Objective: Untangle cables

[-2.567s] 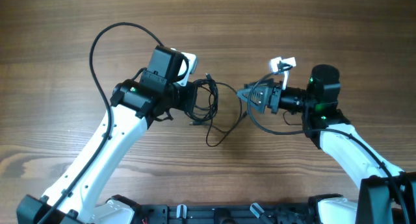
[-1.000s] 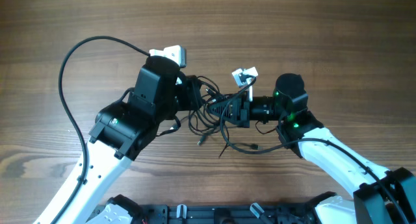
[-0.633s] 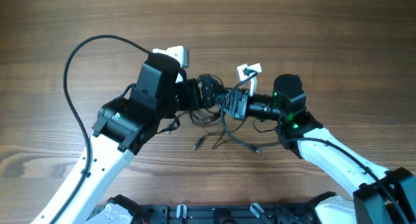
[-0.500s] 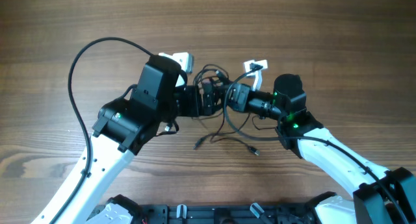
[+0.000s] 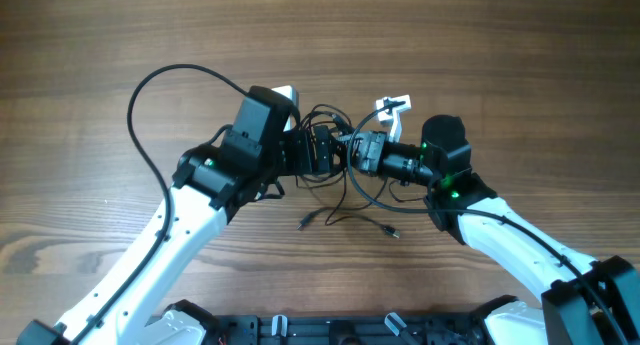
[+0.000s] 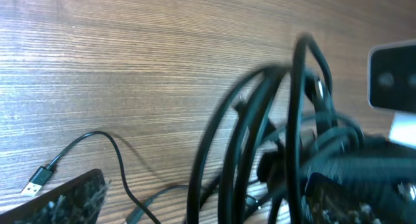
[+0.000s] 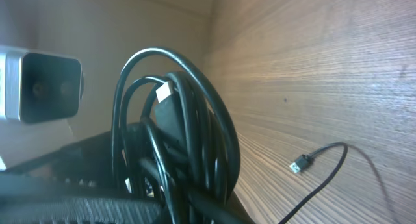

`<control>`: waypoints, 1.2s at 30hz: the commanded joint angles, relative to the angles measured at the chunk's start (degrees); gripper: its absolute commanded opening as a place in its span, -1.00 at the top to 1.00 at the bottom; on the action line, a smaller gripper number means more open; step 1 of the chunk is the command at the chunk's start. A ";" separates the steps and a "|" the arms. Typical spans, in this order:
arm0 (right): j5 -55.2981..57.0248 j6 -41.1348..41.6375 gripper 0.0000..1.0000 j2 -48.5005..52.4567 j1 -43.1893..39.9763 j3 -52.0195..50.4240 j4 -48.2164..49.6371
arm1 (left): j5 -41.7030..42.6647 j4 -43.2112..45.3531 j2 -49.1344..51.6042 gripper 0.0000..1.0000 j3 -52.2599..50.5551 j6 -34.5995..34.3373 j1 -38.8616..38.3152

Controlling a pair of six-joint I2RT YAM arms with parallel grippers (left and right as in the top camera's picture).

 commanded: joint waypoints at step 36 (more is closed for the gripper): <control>-2.23 -4.31 0.70 -0.44 0.28 0.81 1.46 | -7.93 -1.29 -1.38 -1.00 -1.20 -4.90 -0.63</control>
